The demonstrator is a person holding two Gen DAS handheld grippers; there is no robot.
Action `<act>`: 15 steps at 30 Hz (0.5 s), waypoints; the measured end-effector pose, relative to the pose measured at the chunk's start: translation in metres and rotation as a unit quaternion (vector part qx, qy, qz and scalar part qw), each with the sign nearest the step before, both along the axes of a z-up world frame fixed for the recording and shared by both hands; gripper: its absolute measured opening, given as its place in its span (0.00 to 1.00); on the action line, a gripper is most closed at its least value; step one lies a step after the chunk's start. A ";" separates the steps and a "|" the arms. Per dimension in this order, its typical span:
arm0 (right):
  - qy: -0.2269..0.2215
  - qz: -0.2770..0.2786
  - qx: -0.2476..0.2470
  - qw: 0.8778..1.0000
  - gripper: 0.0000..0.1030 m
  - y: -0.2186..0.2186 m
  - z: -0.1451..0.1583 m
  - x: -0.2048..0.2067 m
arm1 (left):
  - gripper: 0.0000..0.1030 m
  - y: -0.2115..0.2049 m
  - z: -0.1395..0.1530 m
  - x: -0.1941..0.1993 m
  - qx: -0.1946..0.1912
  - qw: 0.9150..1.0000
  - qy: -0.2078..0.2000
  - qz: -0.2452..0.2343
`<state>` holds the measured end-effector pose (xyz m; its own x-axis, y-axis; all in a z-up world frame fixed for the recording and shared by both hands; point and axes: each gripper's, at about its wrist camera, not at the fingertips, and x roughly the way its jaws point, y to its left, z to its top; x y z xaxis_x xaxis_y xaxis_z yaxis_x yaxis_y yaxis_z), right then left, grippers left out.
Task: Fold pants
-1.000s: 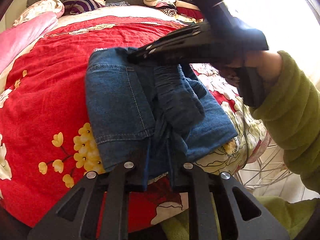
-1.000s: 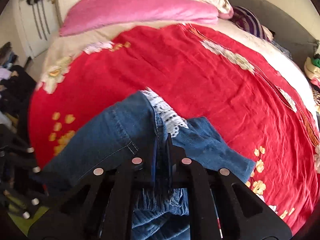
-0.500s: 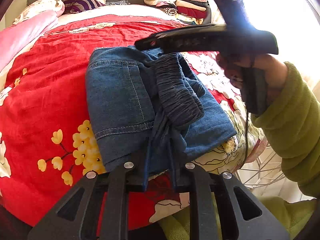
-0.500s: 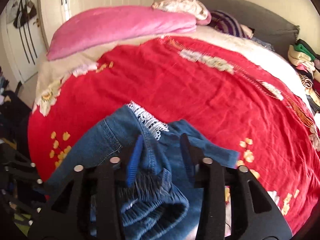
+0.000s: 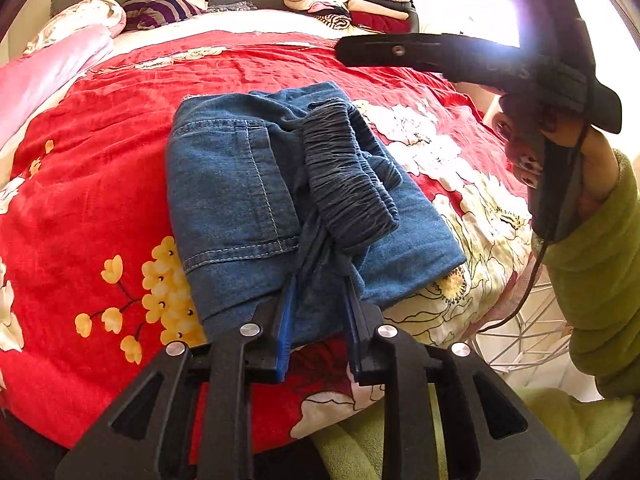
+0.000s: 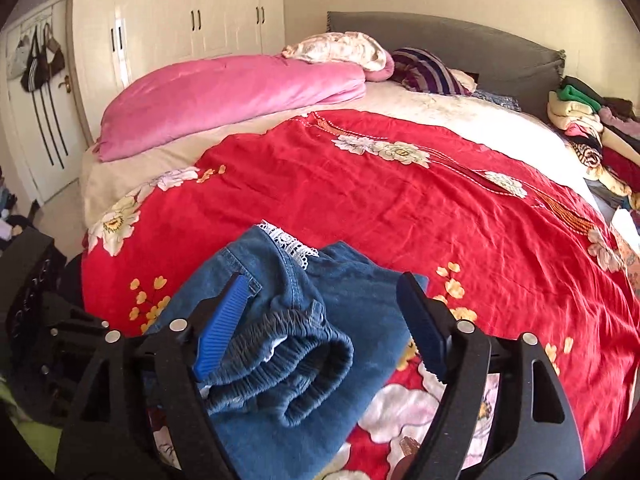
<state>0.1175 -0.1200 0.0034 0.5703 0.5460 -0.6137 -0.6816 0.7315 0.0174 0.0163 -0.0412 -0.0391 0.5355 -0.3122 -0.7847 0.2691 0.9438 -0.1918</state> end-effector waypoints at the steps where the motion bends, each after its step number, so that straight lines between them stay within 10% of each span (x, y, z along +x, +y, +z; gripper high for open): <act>1: 0.002 -0.002 0.005 1.000 0.72 -0.003 0.001 -0.002 | 0.24 -0.001 0.001 -0.001 -0.001 1.000 0.000 -0.001; 15: -0.022 -0.040 0.041 0.998 0.86 -0.042 0.019 -0.036 | 0.60 0.004 0.031 -0.018 -0.010 0.999 -0.030 0.015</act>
